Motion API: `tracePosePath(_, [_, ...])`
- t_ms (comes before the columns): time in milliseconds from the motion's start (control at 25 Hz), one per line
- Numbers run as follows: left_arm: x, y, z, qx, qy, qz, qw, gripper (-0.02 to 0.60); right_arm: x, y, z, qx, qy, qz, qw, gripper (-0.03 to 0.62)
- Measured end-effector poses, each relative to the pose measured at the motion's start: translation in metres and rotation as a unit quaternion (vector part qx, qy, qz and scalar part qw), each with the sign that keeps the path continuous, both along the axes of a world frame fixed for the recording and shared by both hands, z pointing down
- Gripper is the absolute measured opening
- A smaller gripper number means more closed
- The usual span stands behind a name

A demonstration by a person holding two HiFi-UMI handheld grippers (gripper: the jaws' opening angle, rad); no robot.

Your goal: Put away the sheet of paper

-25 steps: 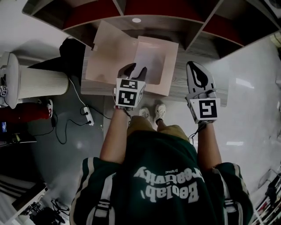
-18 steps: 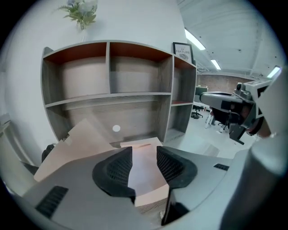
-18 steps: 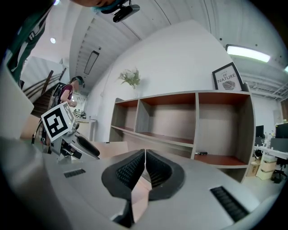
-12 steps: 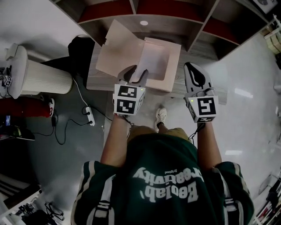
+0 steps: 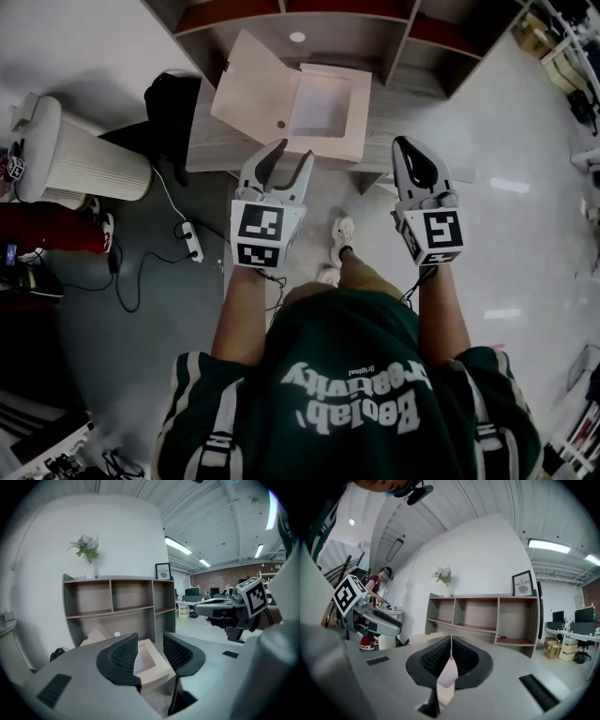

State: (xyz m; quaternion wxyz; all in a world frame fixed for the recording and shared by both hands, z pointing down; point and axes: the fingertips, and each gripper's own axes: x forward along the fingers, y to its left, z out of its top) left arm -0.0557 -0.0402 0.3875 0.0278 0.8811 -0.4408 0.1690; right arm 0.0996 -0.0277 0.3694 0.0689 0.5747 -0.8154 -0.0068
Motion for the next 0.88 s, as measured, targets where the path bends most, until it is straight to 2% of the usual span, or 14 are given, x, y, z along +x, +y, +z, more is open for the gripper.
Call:
tracePosePath(240, [0.002,0.051,-0.031,0.046,0.029,0.016,0.9984,0.178,-0.002,0.054,-0.017,0.012,0.012,0.011,1.0,0.037])
tracePosePath(440, [0.011,0.074,-0.046,0.07,0.028,0.029,0.9967,0.136,0.0,0.078,-0.032,0.028,0.022,0.012,0.999,0.037])
tracePosePath(520, [0.014,0.08,-0.054,0.079,0.035,0.027,0.9959,0.109,0.002,0.083,-0.04,0.035,0.025,0.009,0.999,0.037])
tracePosePath(560, [0.016,0.082,-0.059,0.087,0.038,0.023,0.9952,0.085,0.005,0.085,-0.044,0.037,0.026,0.009,0.999,0.037])
tracePosePath(600, [0.017,0.084,-0.064,0.098,0.04,0.019,0.9942,0.03,0.007,0.087,-0.047,0.038,0.027,0.009,0.999,0.037])
tracePosePath(640, [0.019,0.086,-0.069,0.109,0.041,0.016,0.9931,0.018,0.01,0.089,-0.05,0.039,0.027,0.009,0.999,0.037])
tracePosePath(760, [0.027,0.091,-0.078,0.129,0.046,0.018,0.9904,0.017,0.015,0.091,-0.055,0.041,0.029,0.007,0.999,0.037])
tracePosePath(880, [0.034,0.091,-0.08,0.126,0.055,0.019,0.9903,0.017,0.02,0.093,-0.058,0.041,0.04,0.006,0.998,0.035])
